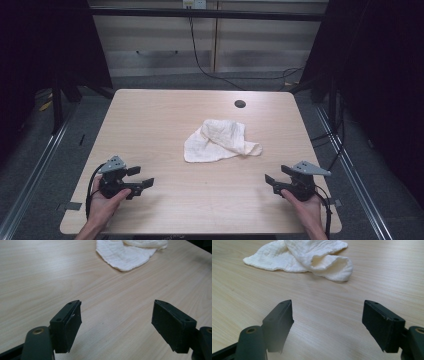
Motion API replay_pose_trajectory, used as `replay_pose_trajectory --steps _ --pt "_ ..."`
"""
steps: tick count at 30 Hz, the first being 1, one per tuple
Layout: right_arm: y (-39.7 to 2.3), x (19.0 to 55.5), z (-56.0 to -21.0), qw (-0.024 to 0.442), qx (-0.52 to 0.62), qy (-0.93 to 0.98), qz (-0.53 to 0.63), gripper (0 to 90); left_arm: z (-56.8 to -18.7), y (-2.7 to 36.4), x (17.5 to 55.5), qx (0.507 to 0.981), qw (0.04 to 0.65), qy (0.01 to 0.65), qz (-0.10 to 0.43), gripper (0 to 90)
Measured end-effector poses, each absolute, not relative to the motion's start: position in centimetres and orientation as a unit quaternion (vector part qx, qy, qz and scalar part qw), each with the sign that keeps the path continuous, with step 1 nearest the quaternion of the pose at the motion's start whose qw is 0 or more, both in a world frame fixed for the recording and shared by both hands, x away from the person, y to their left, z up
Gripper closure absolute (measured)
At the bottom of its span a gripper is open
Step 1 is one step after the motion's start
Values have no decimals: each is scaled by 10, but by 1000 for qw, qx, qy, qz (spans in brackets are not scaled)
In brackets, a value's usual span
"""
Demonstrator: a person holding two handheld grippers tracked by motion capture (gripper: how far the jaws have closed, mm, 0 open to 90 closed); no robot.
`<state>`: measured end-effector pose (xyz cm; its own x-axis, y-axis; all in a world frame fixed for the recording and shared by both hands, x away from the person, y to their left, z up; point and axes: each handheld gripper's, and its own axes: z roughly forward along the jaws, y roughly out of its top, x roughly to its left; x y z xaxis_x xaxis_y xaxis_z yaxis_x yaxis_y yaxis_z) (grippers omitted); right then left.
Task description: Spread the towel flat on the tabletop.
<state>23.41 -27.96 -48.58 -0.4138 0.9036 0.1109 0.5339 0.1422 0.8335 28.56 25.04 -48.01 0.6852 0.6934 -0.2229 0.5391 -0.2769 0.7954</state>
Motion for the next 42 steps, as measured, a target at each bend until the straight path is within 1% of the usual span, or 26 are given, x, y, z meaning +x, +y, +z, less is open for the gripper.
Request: replay_pose_trajectory --steps 3,6,7,8,10,11,12,13,14,16,17,18,21,22,23,24,25,27,34,37,38,39,40,42 --pt "-275 235 -486 223 493 728 420 237 -481 250 287 795 460 387 80 255" --pt "-271 237 -483 206 487 731 431 245 -481 250 290 797 454 389 85 271" --pt "-269 239 -482 201 483 735 431 259 -482 249 290 797 452 391 90 306" --pt "-267 240 -481 199 480 740 427 261 -482 249 289 797 449 392 94 315" --pt "-261 246 -480 186 472 754 417 259 -482 248 288 800 445 391 92 314" --pt "-258 250 -480 173 467 758 422 262 -482 248 288 800 445 391 94 318" --pt "-256 253 -479 167 465 759 424 274 -482 247 287 802 446 387 94 321" --pt "-253 255 -477 165 458 765 422 282 -481 247 287 803 448 381 90 333" --pt "-249 259 -475 172 451 770 418 282 -480 247 286 803 453 378 85 370" --pt "-243 265 -470 167 444 773 422 290 -478 248 285 801 470 366 64 450" --pt "-241 267 -467 162 442 772 427 290 -478 248 284 799 476 362 61 462" --pt "-238 271 -465 155 440 771 433 290 -477 248 283 801 476 358 61 455" --pt "-229 284 -462 158 422 783 428 318 -477 248 284 797 489 352 36 477" --pt "-226 290 -462 149 421 789 423 319 -476 248 284 798 490 349 32 475" --pt "-224 298 -462 138 418 795 419 327 -475 249 283 798 490 350 37 459" --pt "-222 304 -461 133 416 797 417 335 -474 249 282 797 485 357 57 441" --pt "-221 312 -459 129 413 800 417 346 -473 249 282 797 482 359 59 414" --pt "-218 325 -454 115 406 808 410 351 -473 251 283 794 488 361 49 378" --pt "-213 358 -447 102 407 805 419 417 -473 252 285 794 486 361 49 343" --pt "-210 371 -449 94 411 808 413 418 -474 251 286 798 483 358 48 328" --pt "-209 376 -449 94 413 808 408 405 -475 251 286 798 481 359 50 321" --pt "-209 380 -449 93 413 809 407 366 -475 251 287 800 478 359 51 313" --pt "-209 384 -450 99 417 809 403 346 -475 250 287 799 478 361 52 309" --pt "-209 396 -451 95 418 807 406 347 -476 251 287 799 474 365 60 308"
